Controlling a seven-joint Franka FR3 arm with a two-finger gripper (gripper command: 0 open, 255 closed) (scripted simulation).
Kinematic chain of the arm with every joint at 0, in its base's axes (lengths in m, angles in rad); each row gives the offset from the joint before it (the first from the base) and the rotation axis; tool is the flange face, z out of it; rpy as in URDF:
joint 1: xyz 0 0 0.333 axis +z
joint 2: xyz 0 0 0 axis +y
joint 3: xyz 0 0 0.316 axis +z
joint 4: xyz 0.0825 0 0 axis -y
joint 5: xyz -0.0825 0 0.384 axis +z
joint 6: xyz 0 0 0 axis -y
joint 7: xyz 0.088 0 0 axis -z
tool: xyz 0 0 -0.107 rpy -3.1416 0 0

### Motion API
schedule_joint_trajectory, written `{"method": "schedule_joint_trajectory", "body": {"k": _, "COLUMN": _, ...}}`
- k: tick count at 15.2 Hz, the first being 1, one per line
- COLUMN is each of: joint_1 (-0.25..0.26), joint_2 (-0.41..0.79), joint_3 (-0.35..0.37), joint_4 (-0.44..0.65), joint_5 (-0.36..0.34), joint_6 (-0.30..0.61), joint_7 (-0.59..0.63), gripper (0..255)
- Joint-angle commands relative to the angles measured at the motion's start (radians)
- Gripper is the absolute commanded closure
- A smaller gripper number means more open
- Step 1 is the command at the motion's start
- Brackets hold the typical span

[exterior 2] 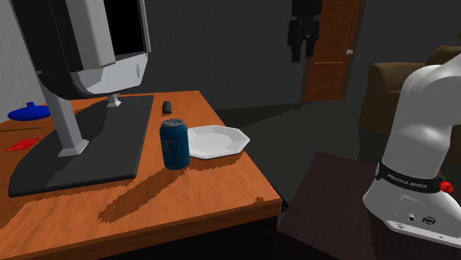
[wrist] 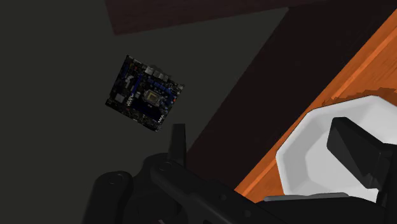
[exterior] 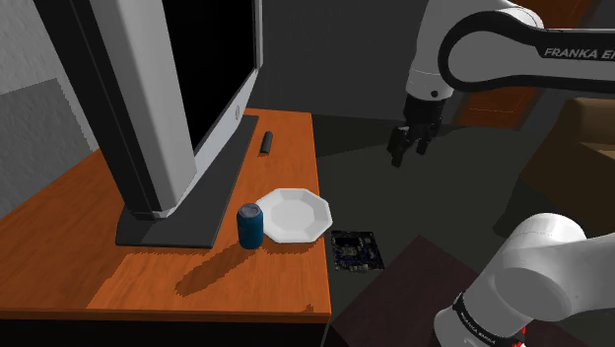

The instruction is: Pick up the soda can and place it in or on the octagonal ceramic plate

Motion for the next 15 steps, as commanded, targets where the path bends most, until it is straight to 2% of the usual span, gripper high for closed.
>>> {"method": "schedule_joint_trajectory", "body": {"k": 1, "joint_1": 0.000, "joint_2": 0.000, "joint_3": 0.000, "joint_4": 0.000, "joint_5": 0.000, "joint_6": 0.000, "joint_7": 0.000, "gripper": 0}}
{"method": "schedule_joint_trajectory", "body": {"k": 9, "joint_1": 0.054, "joint_2": 0.191, "joint_3": 0.124, "joint_4": 0.042, "joint_5": 0.095, "joint_6": 0.152, "joint_7": 0.138, "gripper": 0}}
{"method": "schedule_joint_trajectory", "body": {"k": 15, "joint_1": 0.081, "joint_2": 0.365, "joint_3": 0.213, "joint_4": 0.121, "joint_5": 0.130, "joint_6": 0.255, "joint_7": 0.238, "gripper": 0}}
